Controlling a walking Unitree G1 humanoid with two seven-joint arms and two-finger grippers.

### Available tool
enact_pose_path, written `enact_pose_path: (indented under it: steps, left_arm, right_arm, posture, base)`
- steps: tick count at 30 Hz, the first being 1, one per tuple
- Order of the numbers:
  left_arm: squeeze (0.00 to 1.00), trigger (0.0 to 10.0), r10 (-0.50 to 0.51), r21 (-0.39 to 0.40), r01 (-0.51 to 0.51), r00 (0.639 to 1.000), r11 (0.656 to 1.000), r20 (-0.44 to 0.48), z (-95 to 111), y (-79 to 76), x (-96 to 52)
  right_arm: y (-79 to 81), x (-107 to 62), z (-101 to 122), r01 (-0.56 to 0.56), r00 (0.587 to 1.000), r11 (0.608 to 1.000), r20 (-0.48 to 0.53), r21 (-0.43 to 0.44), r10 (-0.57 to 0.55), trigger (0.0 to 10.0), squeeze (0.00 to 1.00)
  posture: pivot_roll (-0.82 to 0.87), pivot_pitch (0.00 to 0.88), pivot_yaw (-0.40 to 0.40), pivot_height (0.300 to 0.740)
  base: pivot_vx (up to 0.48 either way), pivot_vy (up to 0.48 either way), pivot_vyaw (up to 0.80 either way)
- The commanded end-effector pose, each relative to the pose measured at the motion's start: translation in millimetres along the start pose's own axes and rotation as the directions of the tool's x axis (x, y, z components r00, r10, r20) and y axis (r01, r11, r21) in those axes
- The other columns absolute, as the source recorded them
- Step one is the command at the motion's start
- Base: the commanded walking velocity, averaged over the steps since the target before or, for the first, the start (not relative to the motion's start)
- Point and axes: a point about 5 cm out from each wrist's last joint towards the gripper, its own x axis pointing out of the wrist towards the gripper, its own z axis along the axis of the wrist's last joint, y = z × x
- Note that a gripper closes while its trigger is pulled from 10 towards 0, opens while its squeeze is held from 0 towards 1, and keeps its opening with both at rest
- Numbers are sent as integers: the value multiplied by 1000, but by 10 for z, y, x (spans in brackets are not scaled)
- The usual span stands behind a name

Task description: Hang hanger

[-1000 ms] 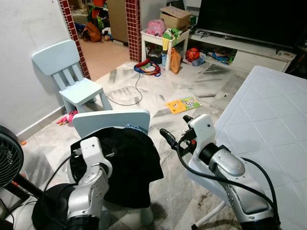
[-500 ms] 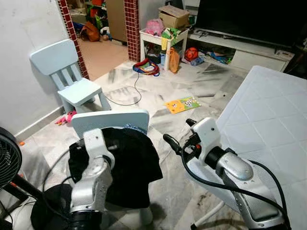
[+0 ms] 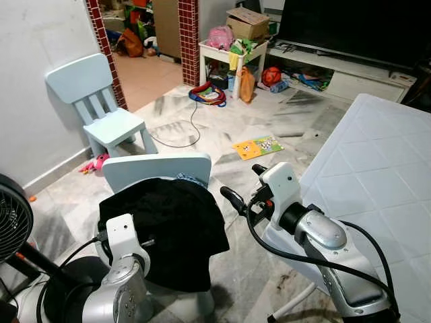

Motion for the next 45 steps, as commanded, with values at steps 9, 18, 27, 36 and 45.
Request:
enact_pose_path:
  steps: [9,18,27,36,45]
  left_arm:
    - [0,10000,-87,14,87,996,996,-6,98,-271,225]
    - [0,10000,-124,29,125,992,992,-28,94,-400,417]
    - [0,10000,-125,21,126,991,992,-52,-5,-416,489]
    - [0,10000,-115,62,114,993,992,10,176,-323,621]
    - [0,10000,-145,88,144,989,986,1,187,-340,707]
  right_arm:
    - [-10,24,37,10,1000,1000,13,-11,-10,10000,0]
    - [-22,-27,36,24,1000,1000,7,-17,-23,10000,0]
    - [-33,-29,39,28,1000,999,4,-20,-28,10000,0]
    - [-32,-34,38,34,999,999,1,-20,-34,10000,0]
    - [-32,-57,25,40,999,999,-11,-24,-40,10000,0]
  posture:
    - [-141,0,0,740]
    - [-174,0,9,740]
    - [-178,0,7,740]
    - [-188,0,10,740]
    - [-198,0,13,740]
  base:
    - [0,0,0]
    - [0,0,0]
    - [0,0,0]
    - [0,0,0]
    - [0,0,0]
